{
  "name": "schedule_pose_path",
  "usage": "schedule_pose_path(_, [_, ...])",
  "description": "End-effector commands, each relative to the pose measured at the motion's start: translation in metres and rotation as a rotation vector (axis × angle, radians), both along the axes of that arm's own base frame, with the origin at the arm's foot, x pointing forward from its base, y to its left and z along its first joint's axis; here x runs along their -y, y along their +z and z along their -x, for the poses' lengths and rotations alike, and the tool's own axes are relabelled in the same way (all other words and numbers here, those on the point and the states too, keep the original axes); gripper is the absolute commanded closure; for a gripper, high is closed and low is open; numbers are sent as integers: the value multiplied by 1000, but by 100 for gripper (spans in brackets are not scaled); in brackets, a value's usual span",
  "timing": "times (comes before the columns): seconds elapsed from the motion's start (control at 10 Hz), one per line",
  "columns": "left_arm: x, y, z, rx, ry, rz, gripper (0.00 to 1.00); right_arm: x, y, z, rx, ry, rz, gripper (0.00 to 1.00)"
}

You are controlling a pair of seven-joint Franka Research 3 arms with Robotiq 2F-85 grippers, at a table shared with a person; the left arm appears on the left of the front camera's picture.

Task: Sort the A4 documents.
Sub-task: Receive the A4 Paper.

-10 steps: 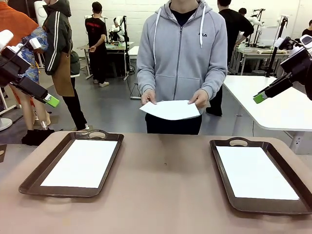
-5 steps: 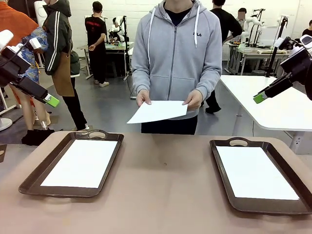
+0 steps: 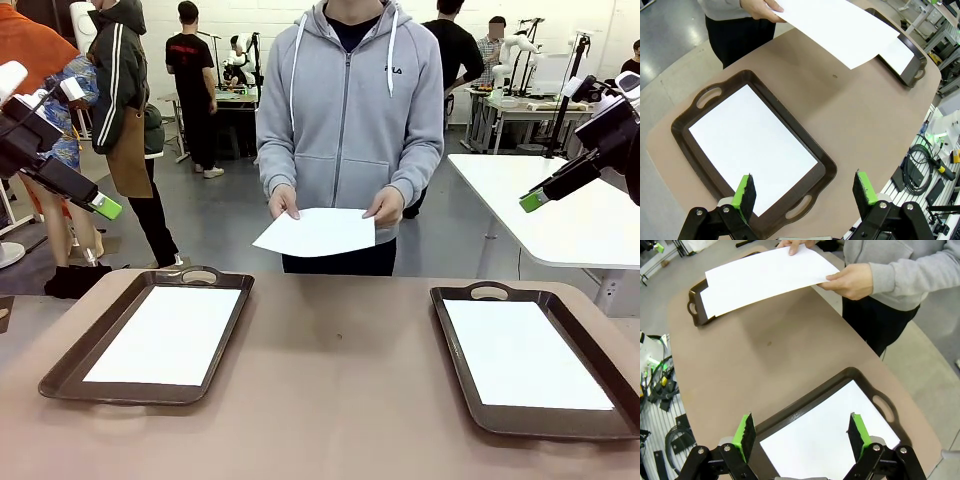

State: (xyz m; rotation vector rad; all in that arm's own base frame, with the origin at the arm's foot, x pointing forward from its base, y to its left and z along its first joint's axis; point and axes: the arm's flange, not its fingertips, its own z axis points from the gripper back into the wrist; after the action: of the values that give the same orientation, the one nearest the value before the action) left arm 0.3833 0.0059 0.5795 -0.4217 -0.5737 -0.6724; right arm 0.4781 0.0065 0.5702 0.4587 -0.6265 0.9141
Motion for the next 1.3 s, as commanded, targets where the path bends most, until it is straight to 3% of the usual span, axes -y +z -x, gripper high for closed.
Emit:
schedule_pose_path(0.0, [0,-1,1,0,-2,3,0,-1,1,1,2,1,-3,4])
schedule_pose_path(1.2, [0,-1,1,0,-2,3,0,-1,1,1,2,1,-3,4])
